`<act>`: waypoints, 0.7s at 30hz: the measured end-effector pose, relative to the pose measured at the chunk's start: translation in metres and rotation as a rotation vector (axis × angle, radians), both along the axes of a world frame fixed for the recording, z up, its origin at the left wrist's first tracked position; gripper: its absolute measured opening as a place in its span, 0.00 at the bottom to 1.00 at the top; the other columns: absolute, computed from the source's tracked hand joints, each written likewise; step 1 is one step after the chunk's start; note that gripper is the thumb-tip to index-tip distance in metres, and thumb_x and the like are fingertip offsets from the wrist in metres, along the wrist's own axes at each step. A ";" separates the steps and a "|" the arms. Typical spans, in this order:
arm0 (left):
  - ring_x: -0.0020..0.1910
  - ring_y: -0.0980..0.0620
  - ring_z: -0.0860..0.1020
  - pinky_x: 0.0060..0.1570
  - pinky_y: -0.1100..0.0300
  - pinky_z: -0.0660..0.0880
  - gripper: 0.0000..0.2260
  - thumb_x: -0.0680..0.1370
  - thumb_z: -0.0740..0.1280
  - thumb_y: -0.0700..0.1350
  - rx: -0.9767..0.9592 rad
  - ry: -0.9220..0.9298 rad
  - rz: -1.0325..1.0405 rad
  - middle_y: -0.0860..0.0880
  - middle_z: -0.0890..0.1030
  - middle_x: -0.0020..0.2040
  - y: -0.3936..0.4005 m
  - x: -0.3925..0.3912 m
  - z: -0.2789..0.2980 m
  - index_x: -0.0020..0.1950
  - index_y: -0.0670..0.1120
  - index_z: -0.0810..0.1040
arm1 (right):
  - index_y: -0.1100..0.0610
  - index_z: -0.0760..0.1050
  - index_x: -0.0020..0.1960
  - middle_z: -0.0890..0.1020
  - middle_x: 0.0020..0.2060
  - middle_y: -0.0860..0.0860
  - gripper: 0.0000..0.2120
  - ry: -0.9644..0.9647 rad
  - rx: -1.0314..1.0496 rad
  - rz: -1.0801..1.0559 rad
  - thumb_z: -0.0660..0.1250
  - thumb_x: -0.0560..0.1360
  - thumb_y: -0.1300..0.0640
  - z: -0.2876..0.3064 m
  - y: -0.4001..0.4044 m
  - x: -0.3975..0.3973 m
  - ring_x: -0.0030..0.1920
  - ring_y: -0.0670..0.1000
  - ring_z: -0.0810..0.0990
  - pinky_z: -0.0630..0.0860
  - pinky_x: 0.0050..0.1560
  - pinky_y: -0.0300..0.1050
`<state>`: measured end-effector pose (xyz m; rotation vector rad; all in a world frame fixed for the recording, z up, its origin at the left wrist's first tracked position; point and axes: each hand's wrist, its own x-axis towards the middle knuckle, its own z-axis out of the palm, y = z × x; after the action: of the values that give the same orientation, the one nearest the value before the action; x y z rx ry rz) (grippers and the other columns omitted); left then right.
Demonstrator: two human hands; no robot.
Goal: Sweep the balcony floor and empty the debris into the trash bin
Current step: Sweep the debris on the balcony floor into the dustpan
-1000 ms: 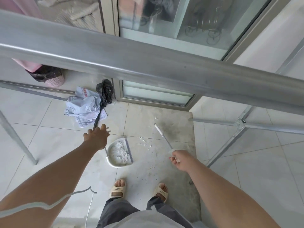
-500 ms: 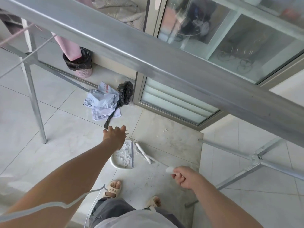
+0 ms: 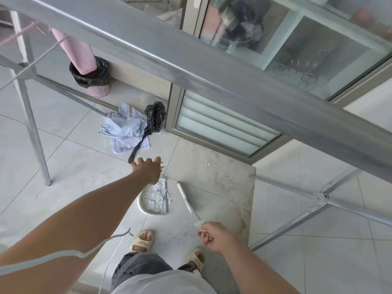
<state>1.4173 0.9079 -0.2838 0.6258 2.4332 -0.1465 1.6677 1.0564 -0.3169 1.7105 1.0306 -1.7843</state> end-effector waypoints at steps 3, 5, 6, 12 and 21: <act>0.69 0.38 0.63 0.64 0.40 0.63 0.18 0.83 0.54 0.49 -0.021 -0.052 0.003 0.41 0.67 0.69 0.000 -0.005 0.005 0.72 0.47 0.59 | 0.66 0.71 0.44 0.74 0.34 0.58 0.07 0.072 -0.060 -0.089 0.56 0.78 0.69 0.003 -0.009 0.006 0.20 0.43 0.66 0.60 0.16 0.32; 0.70 0.36 0.62 0.65 0.38 0.61 0.19 0.83 0.55 0.47 -0.033 -0.091 0.003 0.40 0.66 0.70 -0.002 -0.011 0.007 0.73 0.47 0.57 | 0.63 0.68 0.41 0.73 0.30 0.57 0.09 0.142 -0.081 -0.225 0.56 0.80 0.68 0.008 0.006 0.017 0.18 0.43 0.65 0.59 0.14 0.32; 0.70 0.36 0.61 0.65 0.38 0.61 0.19 0.82 0.55 0.46 -0.040 -0.105 0.001 0.40 0.65 0.70 -0.005 -0.014 0.008 0.73 0.47 0.57 | 0.62 0.67 0.42 0.72 0.31 0.58 0.09 0.174 -0.109 -0.305 0.56 0.81 0.67 0.012 0.016 0.024 0.17 0.43 0.65 0.58 0.13 0.32; 0.69 0.35 0.62 0.64 0.38 0.62 0.19 0.81 0.54 0.44 -0.050 -0.125 -0.054 0.40 0.65 0.69 -0.015 -0.021 0.007 0.72 0.47 0.58 | 0.61 0.66 0.46 0.73 0.32 0.59 0.05 0.193 -0.125 -0.354 0.56 0.81 0.65 0.025 0.039 0.045 0.16 0.43 0.64 0.56 0.12 0.31; 0.65 0.36 0.65 0.60 0.36 0.65 0.18 0.77 0.53 0.43 -0.123 -0.194 -0.221 0.42 0.64 0.68 -0.022 -0.029 -0.007 0.67 0.47 0.67 | 0.65 0.69 0.45 0.73 0.34 0.59 0.06 0.079 -0.082 -0.179 0.57 0.80 0.68 -0.002 -0.038 0.010 0.18 0.43 0.66 0.57 0.15 0.31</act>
<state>1.3886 0.8858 -0.2907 0.8122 2.1472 -0.3087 1.6781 1.0186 -0.3188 1.7413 0.8457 -1.9914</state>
